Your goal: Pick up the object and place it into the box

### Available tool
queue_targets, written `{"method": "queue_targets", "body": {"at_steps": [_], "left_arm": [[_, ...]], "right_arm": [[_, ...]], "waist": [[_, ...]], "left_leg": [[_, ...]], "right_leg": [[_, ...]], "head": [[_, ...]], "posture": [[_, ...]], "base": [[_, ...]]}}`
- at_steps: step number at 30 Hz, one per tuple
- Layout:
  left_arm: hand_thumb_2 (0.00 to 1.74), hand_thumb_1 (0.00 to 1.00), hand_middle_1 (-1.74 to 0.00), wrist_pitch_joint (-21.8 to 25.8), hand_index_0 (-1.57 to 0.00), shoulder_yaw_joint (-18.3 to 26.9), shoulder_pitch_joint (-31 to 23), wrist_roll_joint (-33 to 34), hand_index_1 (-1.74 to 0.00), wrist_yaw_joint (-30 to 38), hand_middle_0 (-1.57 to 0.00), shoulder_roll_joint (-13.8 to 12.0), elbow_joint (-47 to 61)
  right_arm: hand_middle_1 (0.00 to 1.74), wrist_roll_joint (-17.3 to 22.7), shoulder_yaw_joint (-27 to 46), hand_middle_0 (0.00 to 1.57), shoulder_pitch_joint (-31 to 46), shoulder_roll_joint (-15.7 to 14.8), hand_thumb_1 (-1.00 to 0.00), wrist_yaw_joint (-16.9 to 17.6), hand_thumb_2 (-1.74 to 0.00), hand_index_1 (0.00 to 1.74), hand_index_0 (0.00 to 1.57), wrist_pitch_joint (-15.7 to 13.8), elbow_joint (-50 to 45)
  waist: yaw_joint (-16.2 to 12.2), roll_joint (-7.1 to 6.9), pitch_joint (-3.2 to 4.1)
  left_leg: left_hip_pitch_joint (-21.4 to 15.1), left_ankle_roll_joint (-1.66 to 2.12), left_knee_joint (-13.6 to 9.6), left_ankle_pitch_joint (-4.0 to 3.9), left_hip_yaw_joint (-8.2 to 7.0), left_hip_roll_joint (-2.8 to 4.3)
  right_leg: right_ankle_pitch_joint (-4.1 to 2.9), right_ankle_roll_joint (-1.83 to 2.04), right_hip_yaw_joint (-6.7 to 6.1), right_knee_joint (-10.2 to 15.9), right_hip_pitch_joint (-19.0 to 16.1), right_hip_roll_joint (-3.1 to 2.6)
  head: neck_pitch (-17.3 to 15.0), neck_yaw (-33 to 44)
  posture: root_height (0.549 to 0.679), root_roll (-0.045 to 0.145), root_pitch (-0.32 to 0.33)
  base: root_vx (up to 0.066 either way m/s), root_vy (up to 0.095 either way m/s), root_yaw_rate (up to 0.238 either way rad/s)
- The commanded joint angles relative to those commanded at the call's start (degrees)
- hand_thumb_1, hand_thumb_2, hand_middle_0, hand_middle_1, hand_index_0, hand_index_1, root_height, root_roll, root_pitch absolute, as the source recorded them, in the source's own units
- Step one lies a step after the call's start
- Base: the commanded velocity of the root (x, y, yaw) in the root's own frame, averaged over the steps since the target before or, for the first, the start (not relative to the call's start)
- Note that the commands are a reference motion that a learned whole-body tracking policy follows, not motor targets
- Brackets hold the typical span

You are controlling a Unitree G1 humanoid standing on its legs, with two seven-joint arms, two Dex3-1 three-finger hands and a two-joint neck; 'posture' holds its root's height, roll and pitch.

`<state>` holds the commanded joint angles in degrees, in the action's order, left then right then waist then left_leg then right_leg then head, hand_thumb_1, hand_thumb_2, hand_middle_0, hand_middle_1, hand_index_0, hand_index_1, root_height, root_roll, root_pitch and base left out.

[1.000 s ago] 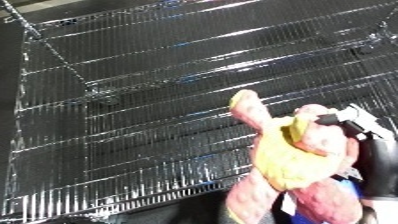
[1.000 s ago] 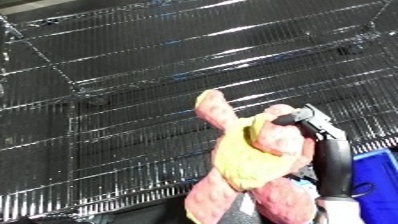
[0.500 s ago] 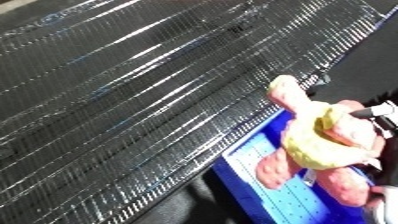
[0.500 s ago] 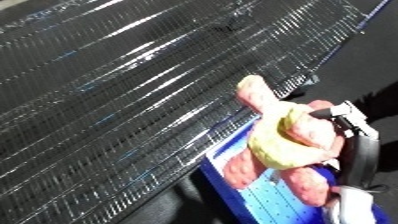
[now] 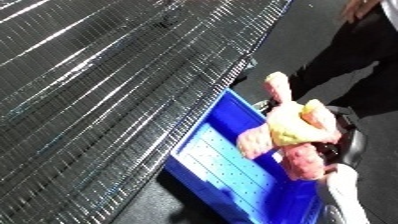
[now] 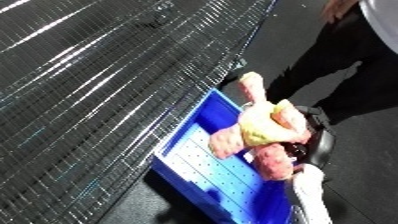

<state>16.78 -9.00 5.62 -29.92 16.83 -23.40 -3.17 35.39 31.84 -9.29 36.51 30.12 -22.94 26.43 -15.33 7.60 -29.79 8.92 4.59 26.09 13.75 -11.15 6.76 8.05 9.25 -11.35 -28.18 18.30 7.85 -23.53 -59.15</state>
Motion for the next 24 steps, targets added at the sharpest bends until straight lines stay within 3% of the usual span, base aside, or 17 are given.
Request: {"method": "queue_targets", "body": {"at_steps": [7, 11, 24], "left_arm": [[1.74, 1.00, -1.74, 0.3, -1.57, -0.7, 0.5, 0.3, -1.74, -1.4, -1.57, -1.3, -0.5], [1.74, 1.00, -1.74, 0.2, -1.57, -0.9, 0.5, 0.4, -1.74, -1.9, -1.57, -1.6, -0.5], [1.74, 1.00, -1.74, -0.1, -1.57, -0.9, 0.8, 0.8, -1.74, -2.2, -1.57, -0.9, -1.2]], "right_arm": [[0.35, 5.9, 2.6, 0.31, -1.5, 4.5, -0.20, -1.2, -0.35, 0.35, 0.31, 1.6, 15.7], [0.00, 7.3, 2.5, 0.00, -1.7, 5.8, 0.00, -3.0, 0.00, 0.00, 0.00, 1.9, 19.6], [0.00, 6.8, -0.1, 0.00, -1.2, 2.8, 0.00, -5.3, 0.00, 0.00, 0.00, 0.1, 13.8]], "waist": [[0.9, 0.45, 0.00], [1.3, 0.79, 0.00], [1.7, 0.51, 0.05]], "left_leg": [[0.1, 0.22, -0.3, -0.30, 0.19, -0.03], [0.2, 0.29, -0.6, -0.56, 0.24, -0.03], [0.0, 0.48, -1.4, -1.41, 0.42, 0.48]], "right_leg": [[-0.54, 0.11, 0.19, 0.8, -0.3, 0.11], [-0.56, 0.09, 0.26, 1.1, -0.5, 0.08], [-0.50, -0.06, 0.39, 1.5, -0.8, -0.43]], "head": [[-0.5, -0.9], [-1.1, -0.7], [-3.1, 2.0]], "posture": [[0.659, 0.058, -0.015], [0.660, 0.059, -0.014], [0.661, 0.057, -0.015]], "base": [[-0.018, -0.004, 0.028], [-0.005, -0.003, 0.012], [0.003, -0.016, 0.009]]}}
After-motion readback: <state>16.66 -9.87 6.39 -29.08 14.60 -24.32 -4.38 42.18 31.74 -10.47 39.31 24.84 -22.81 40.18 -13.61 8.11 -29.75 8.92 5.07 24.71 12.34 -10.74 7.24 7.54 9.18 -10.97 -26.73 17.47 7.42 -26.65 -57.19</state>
